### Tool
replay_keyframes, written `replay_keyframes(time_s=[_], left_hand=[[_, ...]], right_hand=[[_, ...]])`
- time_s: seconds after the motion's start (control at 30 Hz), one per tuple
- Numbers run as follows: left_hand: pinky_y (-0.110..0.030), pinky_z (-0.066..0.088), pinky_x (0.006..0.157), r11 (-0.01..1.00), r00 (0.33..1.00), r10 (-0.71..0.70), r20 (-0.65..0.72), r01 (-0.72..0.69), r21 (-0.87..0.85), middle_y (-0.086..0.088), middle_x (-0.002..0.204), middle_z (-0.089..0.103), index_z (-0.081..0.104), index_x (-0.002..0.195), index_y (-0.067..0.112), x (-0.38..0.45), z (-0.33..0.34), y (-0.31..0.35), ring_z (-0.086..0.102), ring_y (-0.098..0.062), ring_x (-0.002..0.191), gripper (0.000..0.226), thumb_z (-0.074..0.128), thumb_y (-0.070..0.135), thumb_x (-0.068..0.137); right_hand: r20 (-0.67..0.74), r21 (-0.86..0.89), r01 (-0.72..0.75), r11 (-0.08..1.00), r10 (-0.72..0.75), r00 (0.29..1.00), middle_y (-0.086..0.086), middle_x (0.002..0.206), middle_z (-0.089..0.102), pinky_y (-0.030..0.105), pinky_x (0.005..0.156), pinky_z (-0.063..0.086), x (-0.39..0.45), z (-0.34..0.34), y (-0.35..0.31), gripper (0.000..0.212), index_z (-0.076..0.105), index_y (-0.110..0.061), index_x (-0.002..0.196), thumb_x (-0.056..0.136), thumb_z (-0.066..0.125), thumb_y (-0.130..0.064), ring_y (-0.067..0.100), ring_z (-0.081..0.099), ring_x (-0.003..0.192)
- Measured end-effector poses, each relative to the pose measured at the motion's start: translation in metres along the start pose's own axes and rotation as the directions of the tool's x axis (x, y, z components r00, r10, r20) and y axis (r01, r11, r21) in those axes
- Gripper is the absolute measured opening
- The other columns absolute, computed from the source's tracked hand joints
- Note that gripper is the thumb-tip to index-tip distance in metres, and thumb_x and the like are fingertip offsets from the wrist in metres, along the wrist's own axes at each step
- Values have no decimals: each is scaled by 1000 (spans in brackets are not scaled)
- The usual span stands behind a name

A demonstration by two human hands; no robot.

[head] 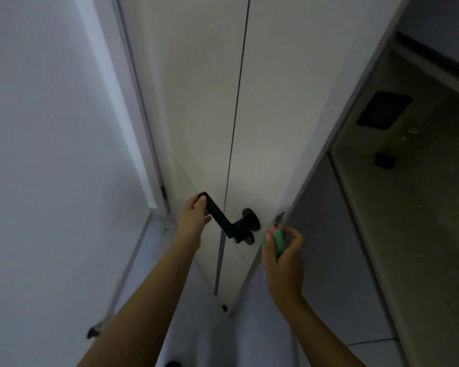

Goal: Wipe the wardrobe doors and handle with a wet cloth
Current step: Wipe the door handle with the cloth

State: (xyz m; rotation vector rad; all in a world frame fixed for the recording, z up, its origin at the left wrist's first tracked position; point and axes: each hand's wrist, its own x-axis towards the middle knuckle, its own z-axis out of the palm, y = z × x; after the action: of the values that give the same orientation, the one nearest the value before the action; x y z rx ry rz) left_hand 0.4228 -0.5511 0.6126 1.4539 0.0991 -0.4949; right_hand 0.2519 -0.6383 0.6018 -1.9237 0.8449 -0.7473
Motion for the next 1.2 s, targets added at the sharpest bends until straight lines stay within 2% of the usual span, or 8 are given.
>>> replay_keyframes(time_s=[0.07,0.2,0.37,0.57,0.73,0.83,0.97,1.2], left_hand=[[-29,48,80,999,1000,24,11,-23,-36,-12,119,60,47,134,10,-16,-17,-5,60,-24,102,36,42,25,102],[-27,49,78,998,999,46,16,-45,-37,-12,124,60,42,139,14,-51,-55,-16,61,-23,104,41,44,29,101],[-23,47,74,995,994,97,47,-98,14,-9,118,60,47,133,14,-96,-103,-17,61,-18,100,38,45,31,99],[-19,48,76,974,980,194,36,-197,115,-3,118,57,50,128,21,-138,-163,-15,57,-15,104,29,44,27,100],[-30,48,93,954,964,266,6,-264,141,1,123,56,55,123,20,-159,-198,-9,55,-11,111,27,46,25,99],[-31,45,101,920,931,365,-11,-359,155,1,124,54,56,122,21,-169,-214,-4,53,-7,112,26,45,25,99],[-23,48,93,879,885,465,-42,-455,142,4,119,56,57,118,30,-176,-231,8,56,-5,107,33,43,37,89],[-4,43,78,907,872,418,-255,-418,58,15,114,56,48,131,20,-173,-260,20,54,15,95,32,34,21,103]], right_hand=[[11,43,23,999,-23,1000,-16,80,56,35,53,54,-7,2,-5,59,32,-21,135,84,49,-47,5,59,64],[116,125,64,990,-78,990,-26,96,52,13,66,48,-29,19,-20,54,29,-31,138,89,50,-39,-12,58,82],[67,172,83,982,-96,993,-24,94,54,6,63,47,-70,48,-36,56,40,-17,139,92,52,-44,-19,56,83],[113,206,60,977,-84,990,-17,82,60,12,56,47,-125,81,-70,44,42,-30,129,88,49,-47,-9,61,72],[229,169,20,985,-59,972,-20,96,63,36,77,58,-156,109,-78,61,45,-27,139,87,47,-58,4,65,90],[287,180,73,981,-123,950,-15,95,65,26,73,56,-172,116,-92,49,53,-30,127,86,45,-56,0,64,85],[298,170,111,979,-159,941,-16,90,63,12,66,48,-185,120,-108,36,52,-31,120,90,47,-50,-6,61,82],[431,213,123,969,-206,878,-10,84,64,42,63,57,-184,137,-123,31,48,-38,114,87,44,-54,8,63,71]])
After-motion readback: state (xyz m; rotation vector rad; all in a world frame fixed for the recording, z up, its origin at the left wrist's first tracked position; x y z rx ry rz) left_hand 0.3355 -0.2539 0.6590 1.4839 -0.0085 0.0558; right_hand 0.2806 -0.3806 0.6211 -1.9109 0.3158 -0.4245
